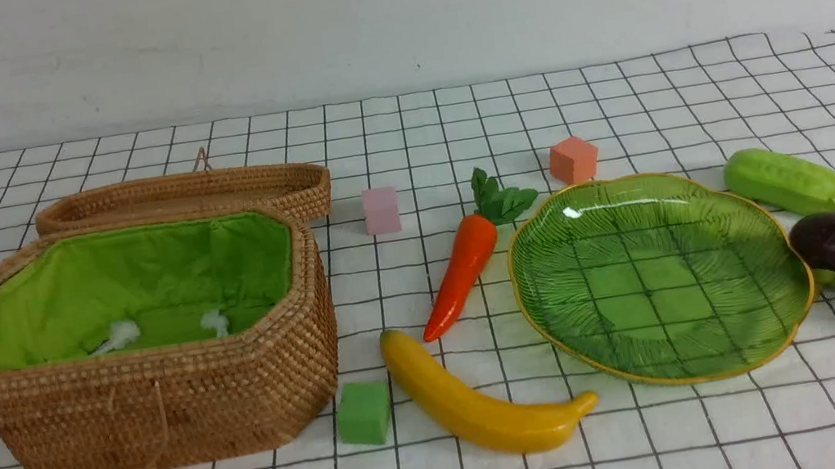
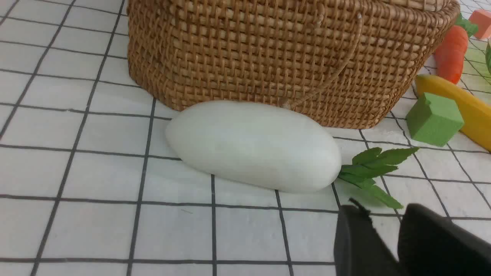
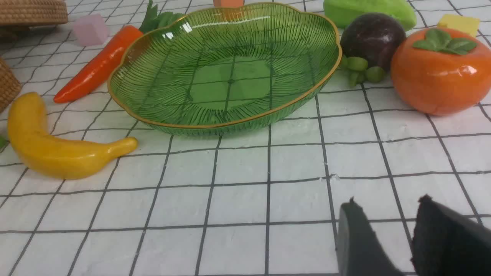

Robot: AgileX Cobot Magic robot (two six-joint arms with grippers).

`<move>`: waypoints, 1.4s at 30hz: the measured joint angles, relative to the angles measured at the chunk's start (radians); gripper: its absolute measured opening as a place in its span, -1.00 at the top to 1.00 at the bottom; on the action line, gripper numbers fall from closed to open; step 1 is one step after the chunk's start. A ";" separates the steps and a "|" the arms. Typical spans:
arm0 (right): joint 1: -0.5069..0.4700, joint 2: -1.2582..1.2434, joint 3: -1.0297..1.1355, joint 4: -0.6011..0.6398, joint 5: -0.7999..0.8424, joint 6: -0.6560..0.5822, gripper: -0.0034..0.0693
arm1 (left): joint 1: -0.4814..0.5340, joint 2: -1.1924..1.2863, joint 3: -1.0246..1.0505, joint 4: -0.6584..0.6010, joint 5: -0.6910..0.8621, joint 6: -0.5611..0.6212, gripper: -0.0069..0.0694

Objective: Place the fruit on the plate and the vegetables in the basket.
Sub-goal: Take a daikon with your left arm and place it on the basket on the left.

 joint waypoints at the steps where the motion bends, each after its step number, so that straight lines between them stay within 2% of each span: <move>1: 0.000 0.000 0.000 0.000 0.000 0.000 0.24 | 0.000 0.000 0.000 0.000 0.000 0.000 0.37; 23: 0.000 0.000 0.000 0.000 0.000 0.000 0.24 | 0.000 0.000 0.000 0.000 -0.023 0.000 0.32; 26: 0.000 0.000 0.000 0.000 0.000 0.000 0.24 | 0.000 0.000 0.000 -0.086 -0.132 -0.054 0.30; 28: 0.000 0.000 0.000 0.000 0.000 0.000 0.24 | 0.000 0.000 0.000 -0.229 -0.218 -0.149 0.30; 30: 0.000 0.000 0.000 0.000 0.000 0.000 0.24 | 0.000 0.000 0.000 -0.301 -0.258 -0.190 0.30; 31: 0.000 0.000 0.000 0.000 0.000 0.000 0.24 | 0.000 0.000 0.000 -0.384 -0.308 -0.230 0.30; 35: 0.000 0.000 0.000 0.000 0.000 0.000 0.24 | 0.000 0.000 -0.006 -0.502 -0.374 -0.254 0.30; 38: 0.000 0.000 0.000 0.000 0.000 0.000 0.24 | 0.000 0.002 -0.069 -0.511 -0.313 -0.216 0.38; 42: 0.000 0.000 0.000 0.000 0.000 0.000 0.24 | 0.000 0.155 -0.304 -0.425 -0.059 -0.015 0.82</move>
